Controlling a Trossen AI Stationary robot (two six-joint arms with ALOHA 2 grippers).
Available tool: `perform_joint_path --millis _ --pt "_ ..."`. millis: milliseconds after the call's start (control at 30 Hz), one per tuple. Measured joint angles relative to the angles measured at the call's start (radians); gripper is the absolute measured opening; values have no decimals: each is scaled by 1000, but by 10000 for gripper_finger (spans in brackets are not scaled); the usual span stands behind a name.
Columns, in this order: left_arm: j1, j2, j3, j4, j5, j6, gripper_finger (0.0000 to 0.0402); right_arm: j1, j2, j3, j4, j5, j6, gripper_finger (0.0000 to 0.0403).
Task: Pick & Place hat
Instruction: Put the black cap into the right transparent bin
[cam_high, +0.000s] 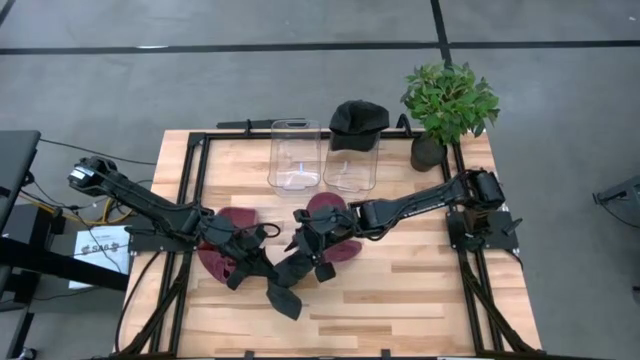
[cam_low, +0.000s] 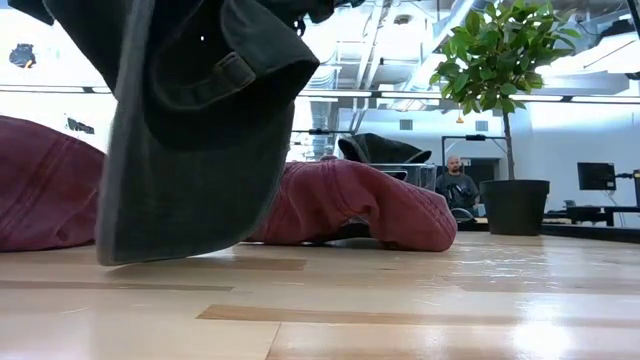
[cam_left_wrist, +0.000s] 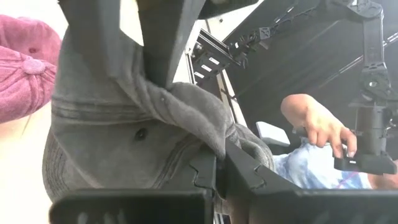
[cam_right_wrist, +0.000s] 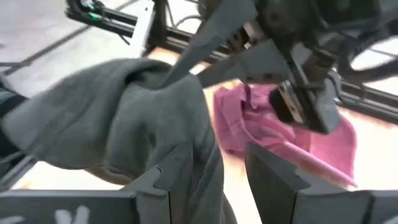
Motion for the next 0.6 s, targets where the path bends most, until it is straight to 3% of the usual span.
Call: perform_joint_path --millis 300,600 --pt "0 0 0 0 1 0 13 0 -5 0 -2 -158 27 132" --pt "0 0 0 0 0 0 13 0 -5 0 -2 -185 37 133"
